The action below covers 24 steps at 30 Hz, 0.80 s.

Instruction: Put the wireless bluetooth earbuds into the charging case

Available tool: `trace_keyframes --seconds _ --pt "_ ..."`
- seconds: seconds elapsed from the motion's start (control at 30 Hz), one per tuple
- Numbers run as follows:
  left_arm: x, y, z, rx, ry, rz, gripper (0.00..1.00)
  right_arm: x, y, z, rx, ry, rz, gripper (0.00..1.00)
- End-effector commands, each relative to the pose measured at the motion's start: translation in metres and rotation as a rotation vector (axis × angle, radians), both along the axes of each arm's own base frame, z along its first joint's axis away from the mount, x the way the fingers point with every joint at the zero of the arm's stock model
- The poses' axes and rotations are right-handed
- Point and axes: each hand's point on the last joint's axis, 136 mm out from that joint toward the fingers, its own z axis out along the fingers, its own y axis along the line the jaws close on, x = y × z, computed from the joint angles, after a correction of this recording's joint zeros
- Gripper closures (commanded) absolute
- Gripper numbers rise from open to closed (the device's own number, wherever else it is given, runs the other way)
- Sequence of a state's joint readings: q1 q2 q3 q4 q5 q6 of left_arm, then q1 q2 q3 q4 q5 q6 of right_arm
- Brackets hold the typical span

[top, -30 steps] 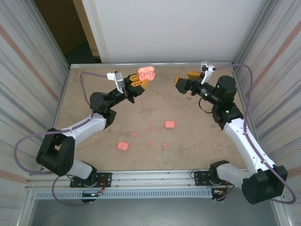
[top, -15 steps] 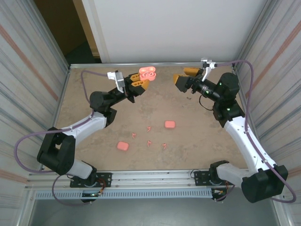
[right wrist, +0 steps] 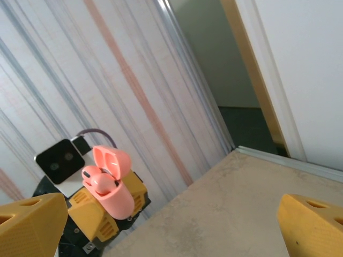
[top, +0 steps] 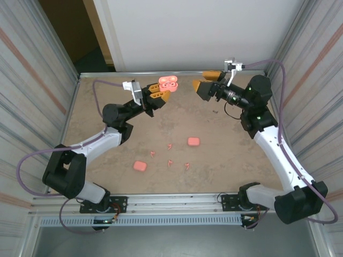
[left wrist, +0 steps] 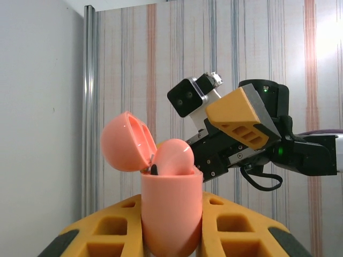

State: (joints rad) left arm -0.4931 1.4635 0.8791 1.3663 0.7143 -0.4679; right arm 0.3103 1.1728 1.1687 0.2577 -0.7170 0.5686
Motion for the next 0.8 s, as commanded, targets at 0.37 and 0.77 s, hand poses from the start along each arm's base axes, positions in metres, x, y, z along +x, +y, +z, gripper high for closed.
trace_keyframes --seconds 0.37,0.77 --pt "-0.007 0.001 0.014 -0.033 -0.044 -0.017 1.00 -0.013 0.040 0.025 -0.011 -0.031 0.183 0.01" --pt "-0.003 0.000 0.013 -0.034 -0.035 -0.015 1.00 -0.021 0.062 0.027 -0.033 -0.043 0.282 0.01"
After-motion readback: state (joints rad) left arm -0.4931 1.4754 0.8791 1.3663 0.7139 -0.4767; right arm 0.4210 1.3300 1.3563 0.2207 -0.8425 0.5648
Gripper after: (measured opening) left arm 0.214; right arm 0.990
